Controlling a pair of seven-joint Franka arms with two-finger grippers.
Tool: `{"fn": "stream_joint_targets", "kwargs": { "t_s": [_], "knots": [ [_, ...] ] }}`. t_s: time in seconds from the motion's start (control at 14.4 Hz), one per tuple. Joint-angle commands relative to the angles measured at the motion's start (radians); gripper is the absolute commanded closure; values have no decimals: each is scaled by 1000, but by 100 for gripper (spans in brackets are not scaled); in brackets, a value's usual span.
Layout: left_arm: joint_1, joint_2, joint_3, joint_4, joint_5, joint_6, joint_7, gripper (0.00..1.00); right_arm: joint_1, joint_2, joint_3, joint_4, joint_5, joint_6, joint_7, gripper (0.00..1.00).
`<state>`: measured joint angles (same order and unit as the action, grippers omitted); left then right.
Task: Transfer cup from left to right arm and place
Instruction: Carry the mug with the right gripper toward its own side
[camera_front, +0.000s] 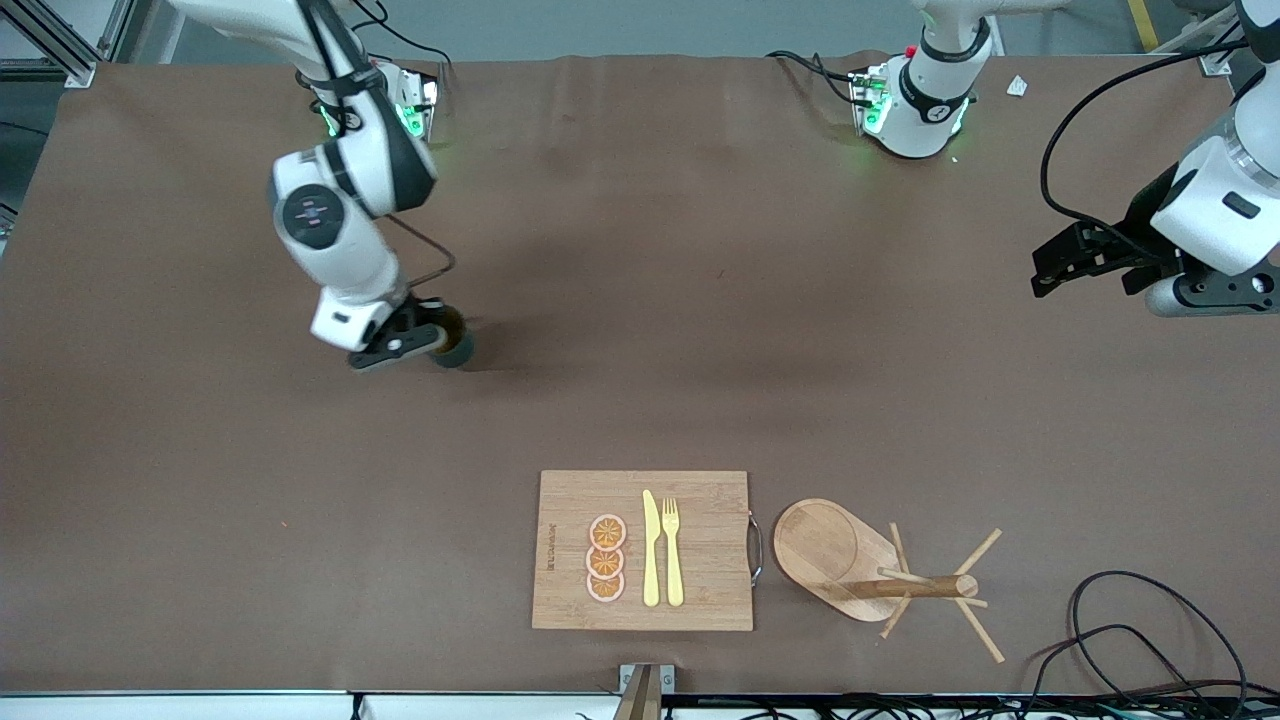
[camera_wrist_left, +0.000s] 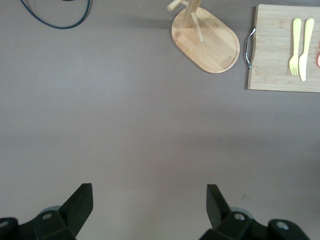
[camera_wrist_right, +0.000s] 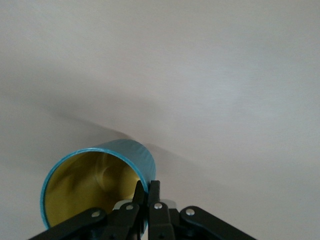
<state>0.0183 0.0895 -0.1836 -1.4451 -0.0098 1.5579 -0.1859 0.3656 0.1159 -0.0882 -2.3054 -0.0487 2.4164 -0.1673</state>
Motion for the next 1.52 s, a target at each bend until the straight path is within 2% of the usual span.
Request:
{"fn": "stream_joint_targets", "kwargs": {
  "t_s": [0.0,0.42,0.62,0.83,0.97,1.11,1.32,1.45],
  "knots": [
    [-3,-2,-5,0,17,17,6,0,-117,-88,19,-86,-11,12,-264,100],
    [-3,-5,-5,-1,48,1,9,0,-212,-85,19,-92,-11,13,-679,100],
    [-1,1,-11,0,56,5,9,0,-325,-82,21,-103,-10,15,-921,100],
    [-5,10,-11,-1,54,10,11,0,-401,-64,21,-101,-5,53,-1063,100],
    [-5,7,-17,-1,50,7,2,0,-407,-59,24,-101,4,62,-1097,100],
    [2,4,-36,-1,48,2,-4,0,-406,-48,25,-101,67,67,-1150,100],
    [6,6,-37,-4,48,1,-4,0,-409,-2,21,-95,235,84,-1322,100],
    [9,7,-37,-4,50,2,5,0,-416,8,19,-92,259,82,-1345,100]
  ]
}}
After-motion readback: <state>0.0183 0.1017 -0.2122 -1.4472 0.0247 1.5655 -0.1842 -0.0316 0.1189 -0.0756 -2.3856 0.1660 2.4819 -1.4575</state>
